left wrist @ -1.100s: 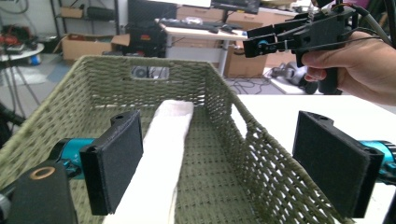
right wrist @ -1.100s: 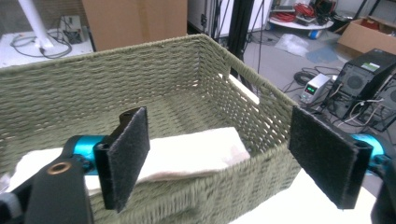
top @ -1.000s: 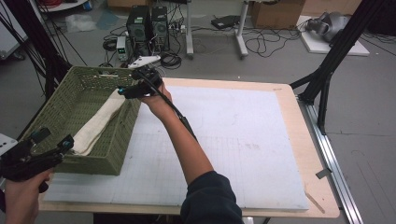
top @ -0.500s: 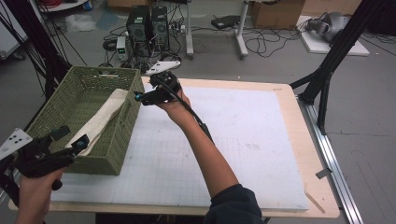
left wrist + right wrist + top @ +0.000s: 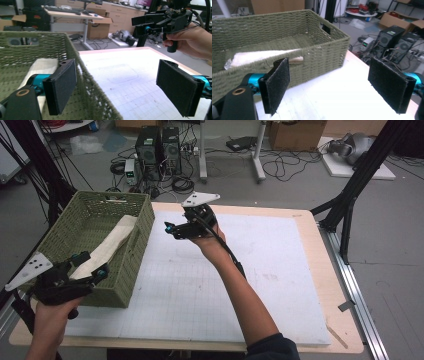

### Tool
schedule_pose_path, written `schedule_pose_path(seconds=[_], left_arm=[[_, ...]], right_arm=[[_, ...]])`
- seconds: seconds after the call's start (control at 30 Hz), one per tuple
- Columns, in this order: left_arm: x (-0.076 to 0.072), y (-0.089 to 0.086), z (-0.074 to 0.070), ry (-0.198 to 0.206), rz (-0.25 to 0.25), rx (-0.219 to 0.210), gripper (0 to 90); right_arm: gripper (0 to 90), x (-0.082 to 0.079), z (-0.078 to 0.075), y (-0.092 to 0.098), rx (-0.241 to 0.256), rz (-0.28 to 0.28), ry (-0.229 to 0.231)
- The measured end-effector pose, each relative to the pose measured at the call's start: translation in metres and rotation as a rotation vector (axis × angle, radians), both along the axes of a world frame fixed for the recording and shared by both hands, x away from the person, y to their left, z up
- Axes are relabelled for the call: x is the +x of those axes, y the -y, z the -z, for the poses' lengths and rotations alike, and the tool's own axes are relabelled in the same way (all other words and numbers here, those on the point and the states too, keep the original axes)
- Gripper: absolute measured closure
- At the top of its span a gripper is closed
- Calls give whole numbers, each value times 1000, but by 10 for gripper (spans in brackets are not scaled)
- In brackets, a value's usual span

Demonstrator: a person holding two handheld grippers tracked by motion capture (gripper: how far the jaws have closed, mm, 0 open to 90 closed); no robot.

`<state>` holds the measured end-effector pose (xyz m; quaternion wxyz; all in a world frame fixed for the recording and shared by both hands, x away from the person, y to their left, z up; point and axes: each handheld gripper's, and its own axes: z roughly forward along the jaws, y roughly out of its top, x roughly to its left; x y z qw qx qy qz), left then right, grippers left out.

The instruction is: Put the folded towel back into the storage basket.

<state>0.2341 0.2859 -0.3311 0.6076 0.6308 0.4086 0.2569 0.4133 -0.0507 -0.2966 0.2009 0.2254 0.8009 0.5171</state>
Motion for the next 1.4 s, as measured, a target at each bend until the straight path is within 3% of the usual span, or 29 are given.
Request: schedule_pose_path(seconds=[0.43,0.83,1.0,1.4], left_arm=[[10,25,1,3,68,28,170],[18,45,0,18,136,25,172],[22,56,1,16,167,37,172],[32,88,11,39,238,68,180]], right_arm=[[167,-22,7,51,-3,70,-1],[168,-45,20,101,20,145,-1],[168,-57,26,117,2,184,8],[168,-83,43,160,37,268,-2]])
